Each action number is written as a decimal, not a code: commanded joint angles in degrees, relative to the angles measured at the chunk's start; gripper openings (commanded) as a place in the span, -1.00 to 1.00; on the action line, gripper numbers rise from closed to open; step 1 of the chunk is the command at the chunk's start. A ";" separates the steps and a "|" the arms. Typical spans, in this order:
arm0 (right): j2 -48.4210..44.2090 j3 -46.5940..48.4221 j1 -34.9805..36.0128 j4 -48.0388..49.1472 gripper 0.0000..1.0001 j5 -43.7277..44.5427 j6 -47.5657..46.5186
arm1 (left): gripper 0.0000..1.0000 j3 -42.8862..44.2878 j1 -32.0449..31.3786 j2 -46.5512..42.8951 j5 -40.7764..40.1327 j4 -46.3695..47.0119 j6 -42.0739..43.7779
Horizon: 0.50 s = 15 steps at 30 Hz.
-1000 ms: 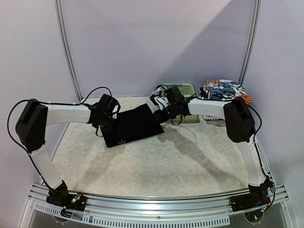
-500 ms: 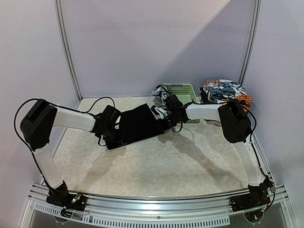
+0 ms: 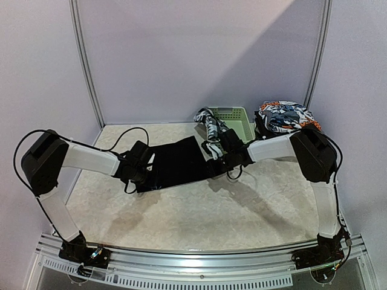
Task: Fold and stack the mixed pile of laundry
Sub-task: Move the square-folded T-shirt to the center of the board.
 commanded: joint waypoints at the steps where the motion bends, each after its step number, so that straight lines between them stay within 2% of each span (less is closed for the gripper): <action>1: -2.13 -9.10 2.91 -6.41 -0.60 4.84 4.68 | -0.73 -3.88 -3.95 -2.36 -1.12 -9.87 -1.37; 9: -12.60 -21.74 8.54 -6.91 -0.62 8.39 8.76 | -0.74 -9.21 -9.69 -11.31 -2.65 -17.10 -7.32; 15: -21.10 -25.44 13.24 -7.81 -0.59 7.50 11.18 | -0.68 -8.76 -13.30 -21.72 -9.45 -26.09 -10.46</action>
